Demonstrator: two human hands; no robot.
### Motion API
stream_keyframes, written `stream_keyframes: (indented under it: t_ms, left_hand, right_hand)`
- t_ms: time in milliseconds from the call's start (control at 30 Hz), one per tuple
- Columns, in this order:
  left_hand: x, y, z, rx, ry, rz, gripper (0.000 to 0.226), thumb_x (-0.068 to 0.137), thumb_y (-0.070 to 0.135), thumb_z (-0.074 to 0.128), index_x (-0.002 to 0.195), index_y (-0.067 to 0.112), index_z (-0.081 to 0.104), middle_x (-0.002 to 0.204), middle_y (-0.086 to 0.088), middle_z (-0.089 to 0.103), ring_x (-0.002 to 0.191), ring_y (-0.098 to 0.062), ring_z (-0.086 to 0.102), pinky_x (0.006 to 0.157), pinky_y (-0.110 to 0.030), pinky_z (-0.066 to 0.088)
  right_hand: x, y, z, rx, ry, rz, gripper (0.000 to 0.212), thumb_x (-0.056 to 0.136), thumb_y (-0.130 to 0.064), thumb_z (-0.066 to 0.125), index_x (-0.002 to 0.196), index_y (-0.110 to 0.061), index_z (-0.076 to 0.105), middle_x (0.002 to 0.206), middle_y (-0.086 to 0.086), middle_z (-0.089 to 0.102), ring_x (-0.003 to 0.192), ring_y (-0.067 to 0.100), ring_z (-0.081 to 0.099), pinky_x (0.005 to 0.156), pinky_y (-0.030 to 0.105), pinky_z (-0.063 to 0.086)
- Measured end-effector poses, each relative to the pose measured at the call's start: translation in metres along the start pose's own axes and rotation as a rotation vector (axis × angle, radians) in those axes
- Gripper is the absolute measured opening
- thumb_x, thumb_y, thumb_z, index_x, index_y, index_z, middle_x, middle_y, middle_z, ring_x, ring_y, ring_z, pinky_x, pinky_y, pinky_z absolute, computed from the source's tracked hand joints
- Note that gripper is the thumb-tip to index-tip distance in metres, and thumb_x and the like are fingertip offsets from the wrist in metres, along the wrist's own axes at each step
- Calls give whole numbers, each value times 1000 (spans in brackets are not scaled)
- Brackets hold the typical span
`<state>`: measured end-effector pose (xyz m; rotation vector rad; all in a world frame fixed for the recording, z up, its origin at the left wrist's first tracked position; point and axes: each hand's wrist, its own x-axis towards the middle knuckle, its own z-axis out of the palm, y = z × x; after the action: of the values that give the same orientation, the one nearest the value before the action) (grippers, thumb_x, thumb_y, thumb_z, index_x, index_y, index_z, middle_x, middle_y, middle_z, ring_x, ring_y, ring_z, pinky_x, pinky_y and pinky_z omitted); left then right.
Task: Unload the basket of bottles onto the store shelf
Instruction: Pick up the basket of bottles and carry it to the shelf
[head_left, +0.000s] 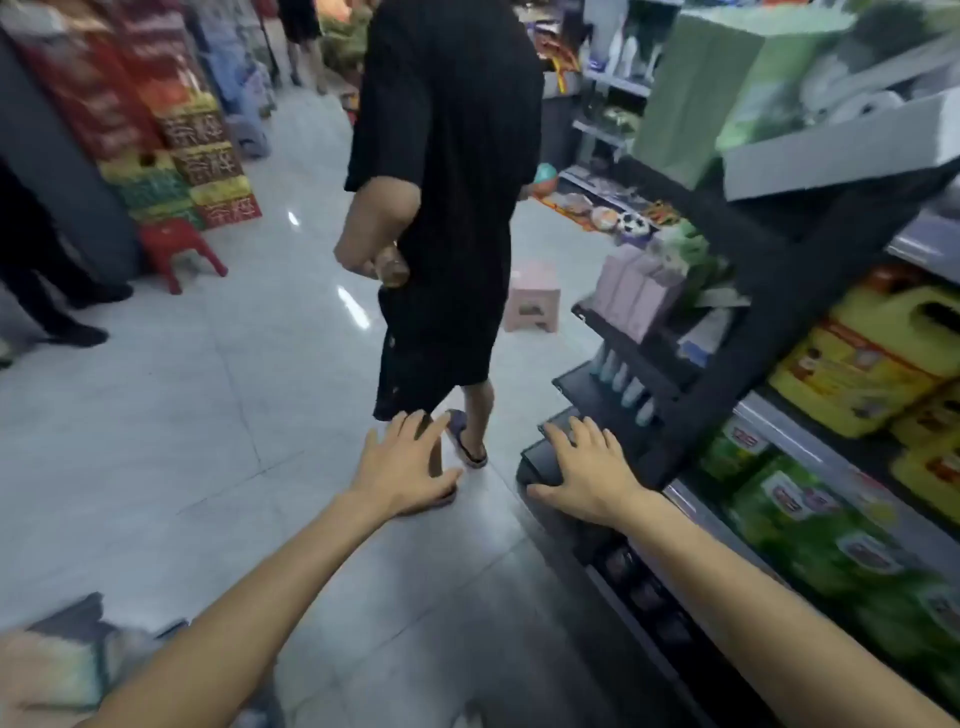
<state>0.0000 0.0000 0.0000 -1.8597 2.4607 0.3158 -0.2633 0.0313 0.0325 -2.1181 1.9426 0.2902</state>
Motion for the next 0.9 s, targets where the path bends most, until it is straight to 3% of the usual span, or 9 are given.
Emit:
stream_keyframes:
  t_ms: [67, 167, 300, 400, 633, 900]
  left_hand:
    - [0, -40, -20, -43, 32, -84, 93, 80, 79, 30, 163, 37, 18, 166, -7, 28, 153, -29, 25, 117, -57, 31]
    - [9, -86, -45, -43, 98, -151, 88, 86, 76, 37, 163, 37, 19, 167, -8, 29, 154, -29, 24, 119, -55, 29]
    - [22, -146, -82, -56, 175, -246, 91, 83, 79, 31, 163, 37, 19, 167, -7, 30, 153, -29, 26, 120, -55, 30]
    - [33, -185, -97, -62, 211, -300, 88, 87, 77, 37, 163, 37, 18, 167, -8, 30, 154, -30, 26, 120, -56, 30]
    - [71, -264, -99, -80, 191, -387, 85, 93, 74, 44, 164, 37, 15, 169, -7, 24, 155, -30, 21, 124, -57, 21]
    - [136, -387, -115, -63, 152, -569, 91, 85, 81, 29, 164, 38, 13, 170, -7, 22, 157, -29, 17, 125, -56, 18]
  right_hand:
    - [29, -37, -22, 30, 50, -73, 99, 88, -70, 53, 163, -20, 12, 165, 18, 18, 155, 38, 10, 124, 52, 12]
    - [61, -78, -56, 41, 114, -145, 93, 90, -67, 55, 161, -20, 17, 162, 17, 24, 151, 39, 17, 122, 49, 18]
    - [115, -132, -89, 51, 140, -222, 98, 89, -69, 56, 163, -22, 13, 167, 15, 16, 155, 37, 9, 125, 49, 14]
    - [151, -167, -103, 65, 166, -275, 97, 89, -67, 57, 163, -22, 13, 167, 15, 17, 156, 37, 8, 126, 51, 13]
    - [242, -237, -114, 27, 139, -400, 97, 88, -68, 58, 162, -21, 17, 162, 15, 23, 153, 37, 13, 126, 51, 14]
    - [402, -347, -140, -8, 79, -574, 94, 90, -68, 55, 161, -21, 16, 162, 17, 23, 153, 38, 14, 125, 54, 12]
